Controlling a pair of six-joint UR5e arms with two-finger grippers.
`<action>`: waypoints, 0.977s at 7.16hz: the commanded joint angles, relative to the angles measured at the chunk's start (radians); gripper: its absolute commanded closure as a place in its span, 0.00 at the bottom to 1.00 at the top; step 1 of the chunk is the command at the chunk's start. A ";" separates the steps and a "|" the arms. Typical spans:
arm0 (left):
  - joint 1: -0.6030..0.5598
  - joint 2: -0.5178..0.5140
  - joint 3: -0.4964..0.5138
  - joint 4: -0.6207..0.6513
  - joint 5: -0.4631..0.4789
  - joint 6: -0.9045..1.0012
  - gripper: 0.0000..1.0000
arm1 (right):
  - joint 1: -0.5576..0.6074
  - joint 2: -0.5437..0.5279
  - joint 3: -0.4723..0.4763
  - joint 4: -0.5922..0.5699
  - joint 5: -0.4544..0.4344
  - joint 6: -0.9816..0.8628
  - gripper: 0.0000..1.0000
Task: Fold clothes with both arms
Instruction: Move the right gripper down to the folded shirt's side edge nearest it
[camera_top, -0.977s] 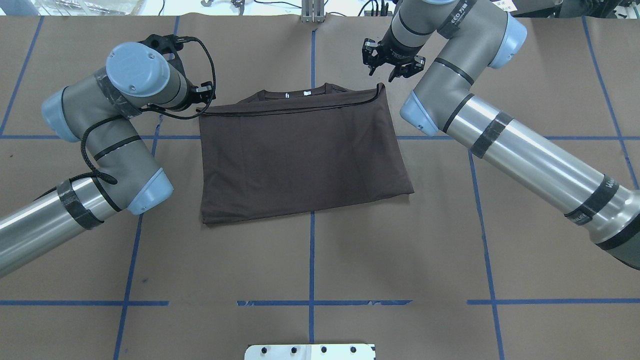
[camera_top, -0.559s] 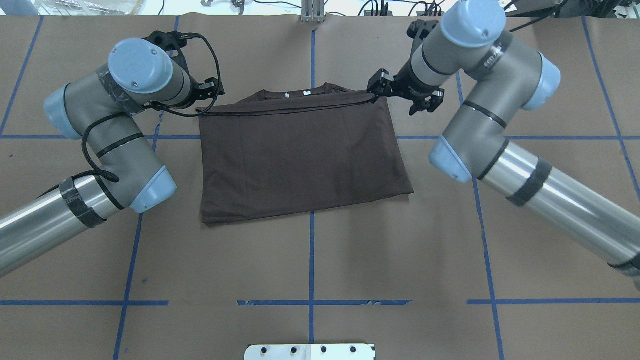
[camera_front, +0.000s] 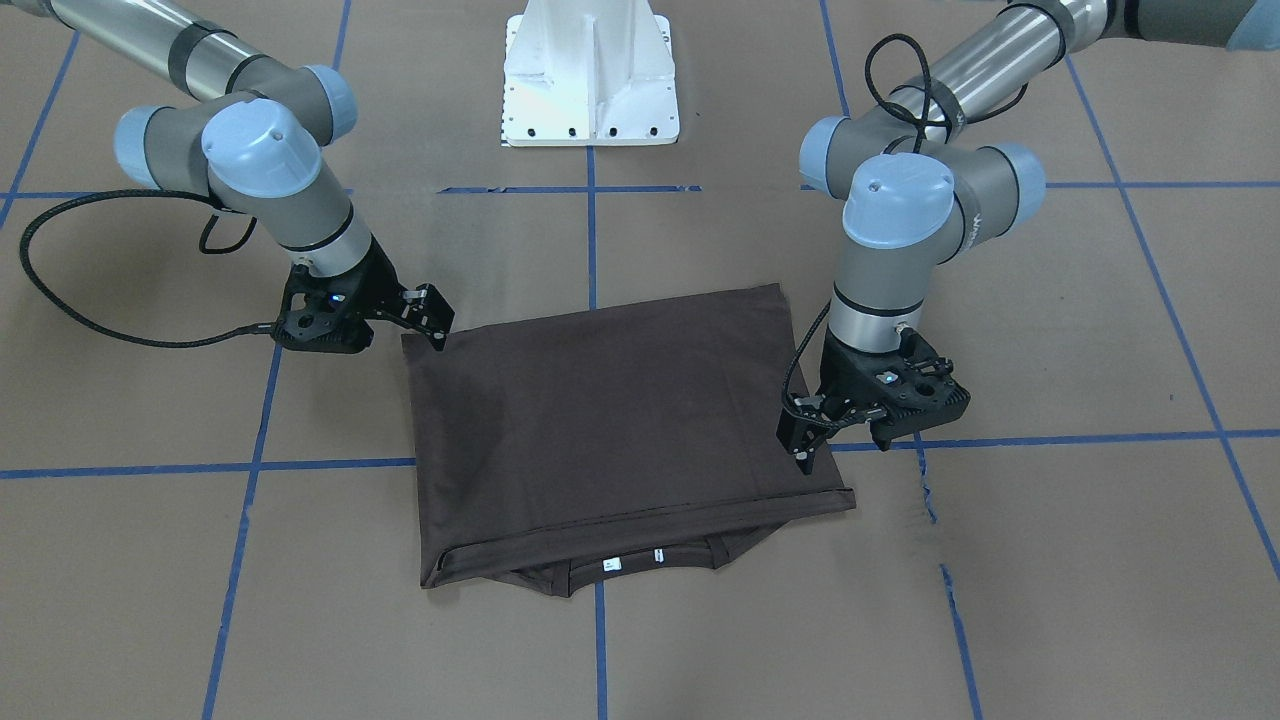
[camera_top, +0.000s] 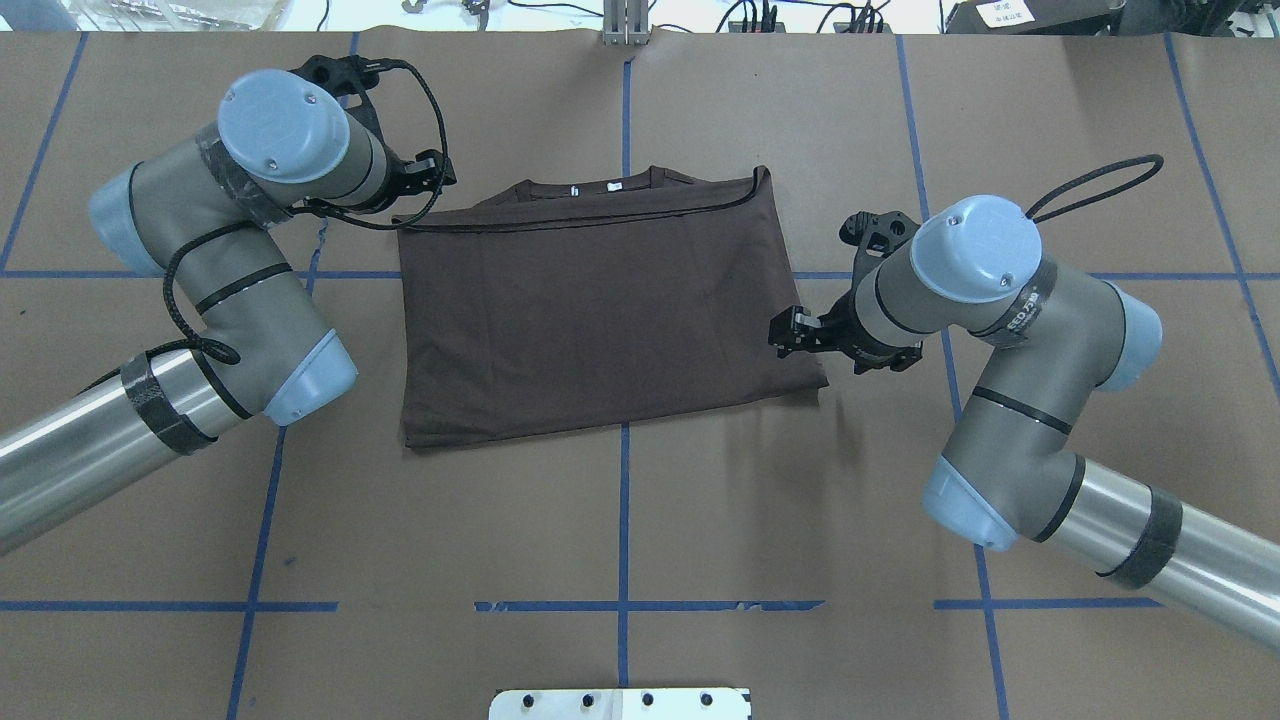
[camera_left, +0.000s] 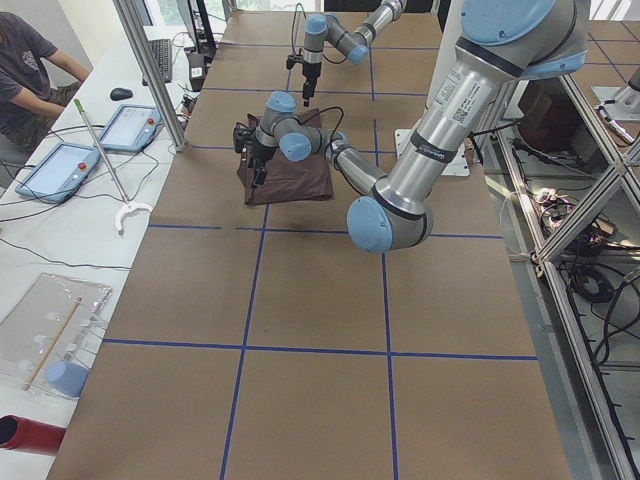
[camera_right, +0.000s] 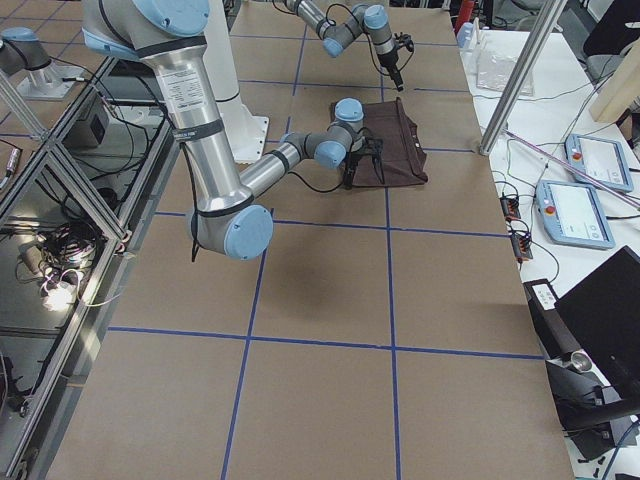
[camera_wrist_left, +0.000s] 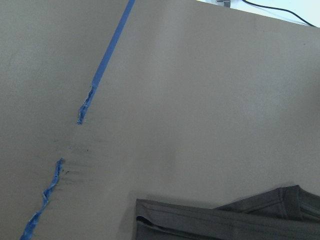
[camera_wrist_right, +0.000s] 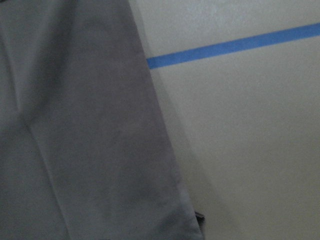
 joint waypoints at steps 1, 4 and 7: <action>0.000 0.001 -0.009 0.001 0.002 -0.001 0.00 | -0.018 0.017 -0.054 0.003 -0.011 -0.014 0.12; 0.000 0.006 -0.017 0.001 0.002 0.001 0.00 | -0.015 0.029 -0.062 0.006 -0.012 -0.016 1.00; 0.000 0.006 -0.017 0.001 0.002 0.001 0.00 | -0.015 0.023 -0.034 0.003 -0.003 -0.013 1.00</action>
